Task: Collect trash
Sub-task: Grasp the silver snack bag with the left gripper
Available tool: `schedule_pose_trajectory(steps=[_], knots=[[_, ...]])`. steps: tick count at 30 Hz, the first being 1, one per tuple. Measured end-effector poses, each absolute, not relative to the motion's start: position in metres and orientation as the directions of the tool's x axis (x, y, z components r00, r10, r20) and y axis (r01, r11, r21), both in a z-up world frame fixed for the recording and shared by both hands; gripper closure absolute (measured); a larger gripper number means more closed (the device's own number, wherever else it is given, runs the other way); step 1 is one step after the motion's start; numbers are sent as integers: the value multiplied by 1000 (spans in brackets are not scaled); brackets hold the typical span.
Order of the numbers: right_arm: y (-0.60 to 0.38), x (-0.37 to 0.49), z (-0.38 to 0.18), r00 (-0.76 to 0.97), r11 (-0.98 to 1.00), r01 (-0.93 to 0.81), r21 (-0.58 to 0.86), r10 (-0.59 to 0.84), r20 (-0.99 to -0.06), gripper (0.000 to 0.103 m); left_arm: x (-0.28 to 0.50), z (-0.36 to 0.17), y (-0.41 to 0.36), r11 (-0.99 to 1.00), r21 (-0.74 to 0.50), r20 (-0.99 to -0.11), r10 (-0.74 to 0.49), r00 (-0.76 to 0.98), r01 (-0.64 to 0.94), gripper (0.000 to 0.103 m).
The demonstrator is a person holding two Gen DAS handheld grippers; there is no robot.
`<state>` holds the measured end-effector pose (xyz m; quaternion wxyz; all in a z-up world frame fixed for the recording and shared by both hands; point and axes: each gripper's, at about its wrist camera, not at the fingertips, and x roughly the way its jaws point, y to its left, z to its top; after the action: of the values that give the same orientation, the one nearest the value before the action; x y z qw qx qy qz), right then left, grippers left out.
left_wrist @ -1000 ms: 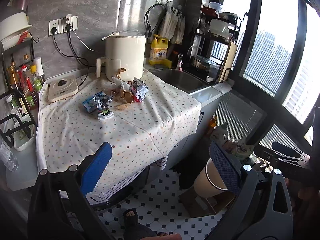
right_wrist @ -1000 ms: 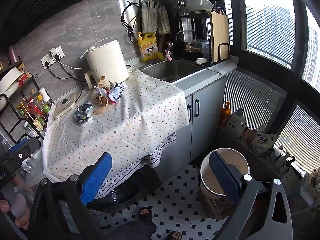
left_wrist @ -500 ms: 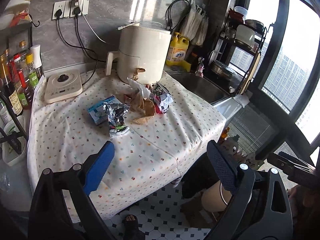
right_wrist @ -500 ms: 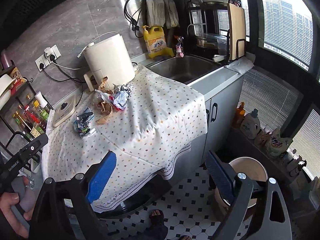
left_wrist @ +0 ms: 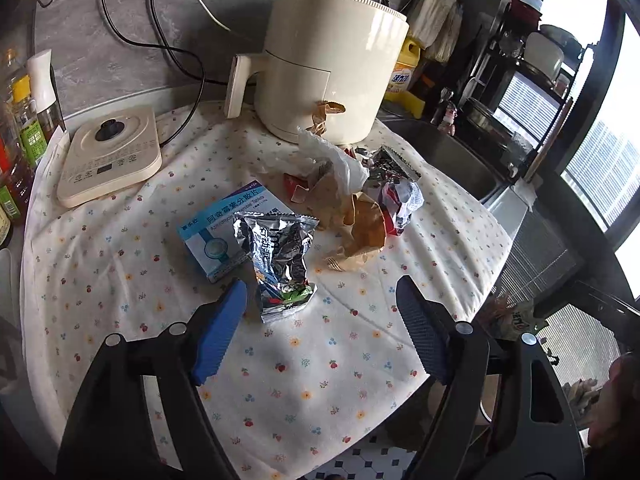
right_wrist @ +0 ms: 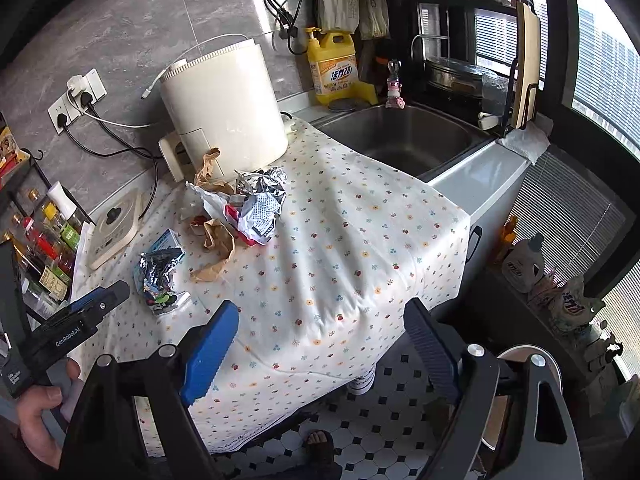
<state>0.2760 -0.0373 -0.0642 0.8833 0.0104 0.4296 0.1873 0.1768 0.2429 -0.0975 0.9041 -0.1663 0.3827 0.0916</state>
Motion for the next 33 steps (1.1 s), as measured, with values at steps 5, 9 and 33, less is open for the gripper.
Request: schedule_pose_trajectory(steps=[5, 9, 33], knots=[[-25, 295, -70, 566, 940, -282, 194, 326, -757, 22, 198, -123, 260, 930, -234, -768, 1, 640, -283, 27], [-16, 302, -78, 559, 945, -268, 189, 312, -768, 24, 215, -143, 265, 941, -218, -798, -19, 602, -258, 29], [103, 341, -136, 389, 867, -443, 228, 415, -822, 47, 178, -114, 321, 904, -297, -731, -8, 682, -308, 71]])
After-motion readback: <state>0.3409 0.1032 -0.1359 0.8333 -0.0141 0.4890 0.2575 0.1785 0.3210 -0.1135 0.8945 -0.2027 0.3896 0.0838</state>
